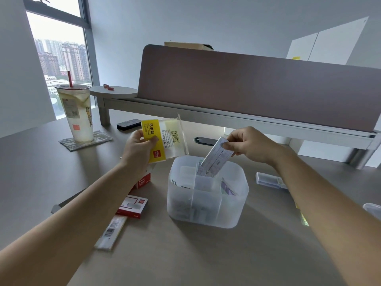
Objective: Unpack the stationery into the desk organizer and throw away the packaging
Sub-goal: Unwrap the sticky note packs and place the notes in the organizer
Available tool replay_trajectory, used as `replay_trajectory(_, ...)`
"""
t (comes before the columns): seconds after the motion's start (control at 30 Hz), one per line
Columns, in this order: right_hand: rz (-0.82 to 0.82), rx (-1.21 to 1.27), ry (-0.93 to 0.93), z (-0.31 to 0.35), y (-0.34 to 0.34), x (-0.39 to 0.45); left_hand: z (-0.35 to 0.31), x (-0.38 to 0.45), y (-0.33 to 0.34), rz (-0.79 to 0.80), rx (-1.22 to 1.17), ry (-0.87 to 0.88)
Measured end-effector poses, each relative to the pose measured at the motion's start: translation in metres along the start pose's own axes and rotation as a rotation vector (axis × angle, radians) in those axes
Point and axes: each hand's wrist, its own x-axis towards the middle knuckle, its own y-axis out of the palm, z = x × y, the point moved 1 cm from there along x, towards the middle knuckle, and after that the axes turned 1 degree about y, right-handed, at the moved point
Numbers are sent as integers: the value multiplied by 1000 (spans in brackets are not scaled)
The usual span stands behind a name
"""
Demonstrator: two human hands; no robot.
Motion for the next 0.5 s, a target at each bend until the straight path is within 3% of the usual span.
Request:
replay_trajectory(0.2, 84, -45, 7, 0, 19, 12, 2, -2, -3, 2, 23, -4)
replay_trajectory(0.5, 20, -119, -1, -8, 44, 19, 9, 4, -6, 22, -2, -29)
